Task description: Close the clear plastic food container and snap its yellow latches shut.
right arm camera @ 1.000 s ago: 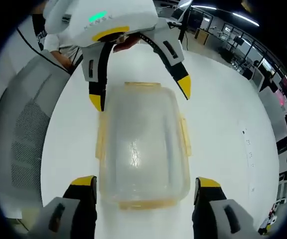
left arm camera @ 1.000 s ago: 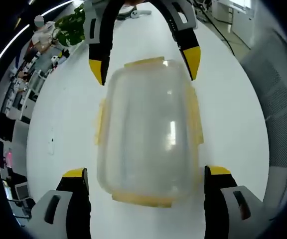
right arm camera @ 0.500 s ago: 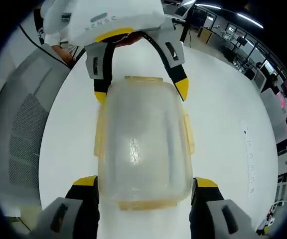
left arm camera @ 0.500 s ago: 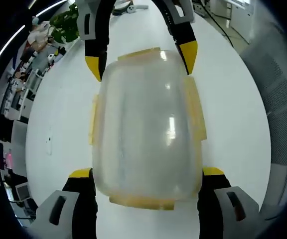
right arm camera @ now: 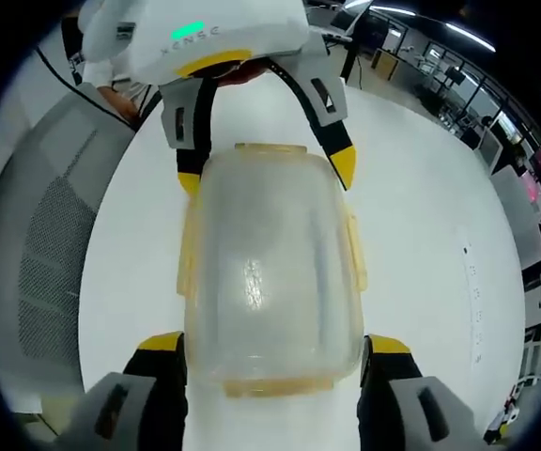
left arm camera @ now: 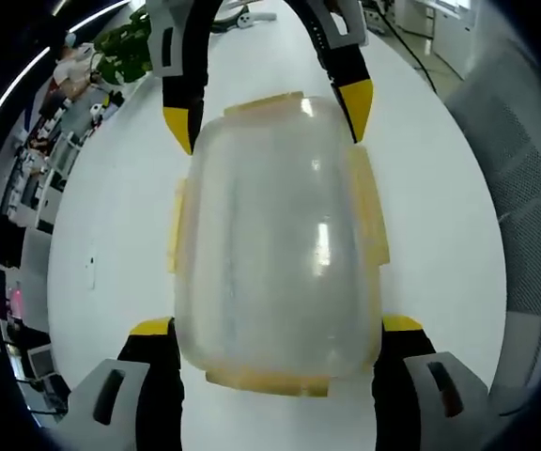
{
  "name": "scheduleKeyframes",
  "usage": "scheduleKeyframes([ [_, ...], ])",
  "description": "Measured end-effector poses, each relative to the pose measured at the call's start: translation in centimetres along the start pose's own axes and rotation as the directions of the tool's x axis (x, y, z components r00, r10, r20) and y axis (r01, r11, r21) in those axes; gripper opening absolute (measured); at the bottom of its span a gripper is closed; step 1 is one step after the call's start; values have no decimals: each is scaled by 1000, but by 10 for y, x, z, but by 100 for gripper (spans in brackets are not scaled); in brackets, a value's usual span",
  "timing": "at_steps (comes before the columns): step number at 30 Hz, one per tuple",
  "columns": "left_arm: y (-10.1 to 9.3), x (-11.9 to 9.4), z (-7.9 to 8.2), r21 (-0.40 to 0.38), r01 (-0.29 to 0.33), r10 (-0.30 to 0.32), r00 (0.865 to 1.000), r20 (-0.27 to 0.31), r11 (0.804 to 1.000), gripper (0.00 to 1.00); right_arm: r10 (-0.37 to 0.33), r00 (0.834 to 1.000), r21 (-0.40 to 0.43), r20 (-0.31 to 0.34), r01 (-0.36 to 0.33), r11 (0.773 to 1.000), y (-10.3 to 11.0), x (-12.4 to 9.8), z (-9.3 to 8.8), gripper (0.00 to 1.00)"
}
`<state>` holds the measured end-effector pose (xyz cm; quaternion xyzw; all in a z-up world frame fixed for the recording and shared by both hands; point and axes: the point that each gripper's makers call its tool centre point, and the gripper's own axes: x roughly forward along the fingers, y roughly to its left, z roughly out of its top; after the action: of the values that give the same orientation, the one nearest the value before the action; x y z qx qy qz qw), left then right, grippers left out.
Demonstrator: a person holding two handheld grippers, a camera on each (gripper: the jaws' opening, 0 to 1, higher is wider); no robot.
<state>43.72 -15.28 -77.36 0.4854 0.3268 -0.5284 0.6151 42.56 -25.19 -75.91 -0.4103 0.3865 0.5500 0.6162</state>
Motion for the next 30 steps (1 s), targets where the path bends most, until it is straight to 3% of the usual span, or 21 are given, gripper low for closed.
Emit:
scheduleKeyframes([
  [30, -13, -26, -66, -13, 7, -6, 999, 35, 1000, 82, -8, 1000, 31, 13, 8, 1000, 16, 27, 69, 74],
])
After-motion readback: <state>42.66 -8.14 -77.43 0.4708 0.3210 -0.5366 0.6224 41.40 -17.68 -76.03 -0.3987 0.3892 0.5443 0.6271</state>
